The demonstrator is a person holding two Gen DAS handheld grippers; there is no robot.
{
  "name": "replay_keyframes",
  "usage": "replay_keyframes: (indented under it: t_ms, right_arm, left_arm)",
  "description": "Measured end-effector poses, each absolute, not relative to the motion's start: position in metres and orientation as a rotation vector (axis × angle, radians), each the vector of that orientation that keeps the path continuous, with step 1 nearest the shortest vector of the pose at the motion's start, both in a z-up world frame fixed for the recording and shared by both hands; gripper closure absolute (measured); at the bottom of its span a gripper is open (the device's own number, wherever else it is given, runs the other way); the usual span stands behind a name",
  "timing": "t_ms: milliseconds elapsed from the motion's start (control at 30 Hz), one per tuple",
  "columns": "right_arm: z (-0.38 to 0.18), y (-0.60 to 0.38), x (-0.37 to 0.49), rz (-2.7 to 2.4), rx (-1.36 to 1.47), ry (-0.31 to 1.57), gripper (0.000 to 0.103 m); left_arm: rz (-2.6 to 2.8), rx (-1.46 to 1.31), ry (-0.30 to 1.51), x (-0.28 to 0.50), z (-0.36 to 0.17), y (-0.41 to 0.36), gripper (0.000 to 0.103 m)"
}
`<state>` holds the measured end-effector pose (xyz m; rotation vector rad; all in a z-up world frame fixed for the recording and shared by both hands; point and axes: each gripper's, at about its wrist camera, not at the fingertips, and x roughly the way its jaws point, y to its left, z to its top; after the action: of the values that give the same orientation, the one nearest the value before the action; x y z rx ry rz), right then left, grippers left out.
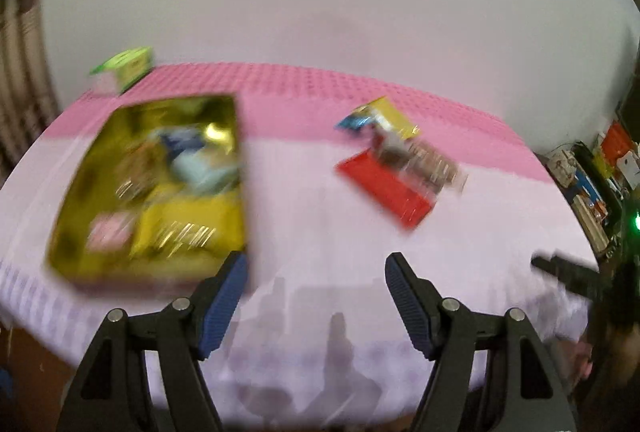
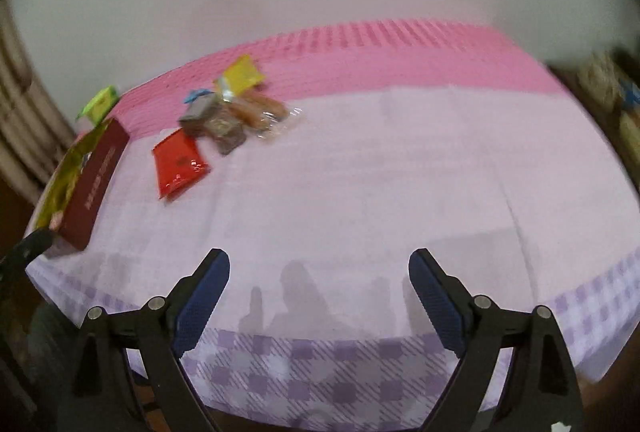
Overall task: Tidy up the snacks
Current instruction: 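Reach the left gripper to the yellow silver-striped packet and grasp it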
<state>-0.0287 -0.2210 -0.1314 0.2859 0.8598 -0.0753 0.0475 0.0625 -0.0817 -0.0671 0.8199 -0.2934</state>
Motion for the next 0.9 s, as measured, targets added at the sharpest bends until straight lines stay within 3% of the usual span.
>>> replay_keyframes:
  t_ms: [333, 600, 900]
  right_arm:
    - [-0.106, -0.186, -0.021, 0.128, 0.192, 0.816, 0.009]
    - [-0.1, -0.194, -0.023, 0.169, 0.241, 0.806, 0.009]
    - [-0.097, -0.203, -0.021, 0.191, 0.298, 0.793, 0.009]
  left_arm:
    - [-0.272, -0.144, 0.874, 0.205, -0.061, -0.036, 0.03]
    - [-0.208, -0.171, 1.048, 0.299, -0.105, -0.094, 0.03]
    - [-0.104, -0.102, 1.158, 0.344, -0.146, -0.125, 0.026]
